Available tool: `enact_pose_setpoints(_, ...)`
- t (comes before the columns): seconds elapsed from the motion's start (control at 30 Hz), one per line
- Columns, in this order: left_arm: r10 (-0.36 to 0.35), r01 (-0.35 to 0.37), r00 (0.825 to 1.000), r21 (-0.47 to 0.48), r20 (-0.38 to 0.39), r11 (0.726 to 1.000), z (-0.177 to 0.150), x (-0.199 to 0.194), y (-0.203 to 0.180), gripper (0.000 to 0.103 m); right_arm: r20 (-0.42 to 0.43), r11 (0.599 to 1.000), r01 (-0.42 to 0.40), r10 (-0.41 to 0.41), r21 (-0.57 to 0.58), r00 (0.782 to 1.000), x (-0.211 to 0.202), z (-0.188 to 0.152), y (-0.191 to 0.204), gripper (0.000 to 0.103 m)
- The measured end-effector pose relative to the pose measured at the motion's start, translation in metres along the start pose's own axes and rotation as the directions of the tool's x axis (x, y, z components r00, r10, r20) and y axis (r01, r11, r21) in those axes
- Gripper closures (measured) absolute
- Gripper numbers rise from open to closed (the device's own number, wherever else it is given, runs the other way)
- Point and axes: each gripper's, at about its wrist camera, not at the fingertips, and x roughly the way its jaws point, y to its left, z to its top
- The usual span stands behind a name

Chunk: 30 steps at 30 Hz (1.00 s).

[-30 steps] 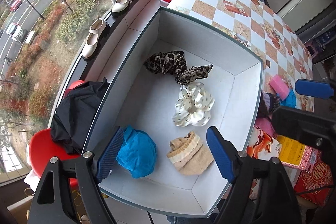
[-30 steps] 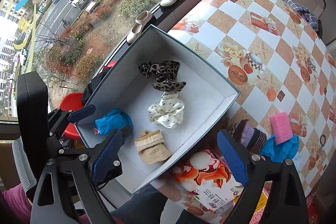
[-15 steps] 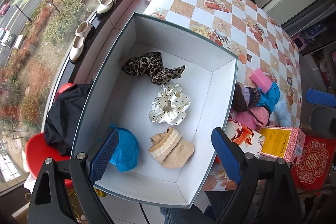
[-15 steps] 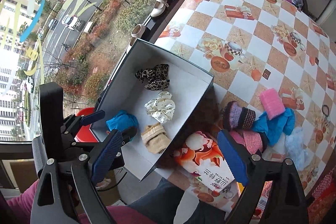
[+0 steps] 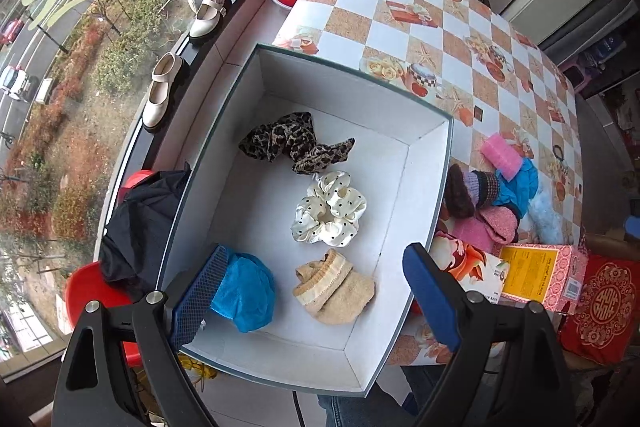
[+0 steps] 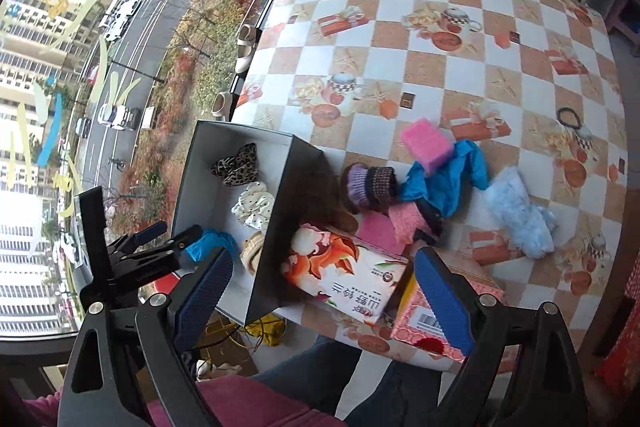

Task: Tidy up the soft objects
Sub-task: 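Move both tools back over the pile of soft items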

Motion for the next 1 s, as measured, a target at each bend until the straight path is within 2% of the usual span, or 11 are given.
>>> enact_pose_setpoints(0.07, -0.009, 0.01, 1.0, -0.024, 0.021, 1.0, 0.006, -0.008, 0.011, 0.011, 0.014, 0.999, 0.007, -0.007, 0.04, 1.0, -0.007, -0.001, -0.017, 0.01)
enact_pose_setpoints(0.2, 0.022, -0.019, 0.999, -0.052, 0.045, 0.998, 0.017, -0.02, 0.026, 0.011, 0.037, 0.993, 0.01, -0.014, 0.116, 0.999, -0.019, -0.005, -0.054, 0.01)
enact_pose_setpoints(0.33, 0.013, -0.011, 0.999, -0.047, 0.038, 0.999, 0.025, -0.024, 0.016, 0.011, 0.035, 0.98, 0.028, -0.036, 0.199, 0.999, -0.023, -0.009, -0.094, 0.01)
enact_pose_setpoints(0.47, -0.025, 0.023, 1.0, 0.073, 0.016, 0.997, 0.029, -0.018, -0.035, 0.011, 0.01, 0.96, 0.054, -0.059, 0.273, 0.998, -0.014, -0.015, -0.135, 0.01)
enact_pose_setpoints(0.57, -0.053, 0.054, 0.999, 0.187, -0.011, 0.981, 0.035, -0.008, -0.089, 0.011, -0.032, 0.949, 0.084, -0.078, 0.303, 0.996, 0.002, -0.018, -0.161, 0.01)
enact_pose_setpoints(0.63, -0.061, 0.069, 0.997, 0.261, -0.038, 0.963, 0.041, 0.003, -0.126, 0.011, -0.068, 0.943, 0.102, -0.085, 0.318, 0.994, 0.015, -0.021, -0.177, 0.01)
enact_pose_setpoints(0.73, -0.037, 0.056, 0.997, 0.352, -0.062, 0.934, 0.051, 0.026, -0.176, 0.011, -0.117, 0.934, 0.115, -0.079, 0.339, 0.99, 0.037, -0.023, -0.197, 0.01)
enact_pose_setpoints(0.9, -0.041, 0.087, 0.993, 0.434, -0.114, 0.897, 0.074, 0.072, -0.241, 0.011, -0.179, 0.932, 0.153, -0.097, 0.33, 0.979, 0.074, -0.024, -0.219, 0.01)
enact_pose_setpoints(1.0, -0.041, 0.124, 0.986, 0.532, -0.164, 0.838, 0.079, 0.107, -0.276, 0.011, -0.203, 0.931, 0.15, -0.084, 0.334, 0.976, 0.09, -0.027, -0.229, 0.01)
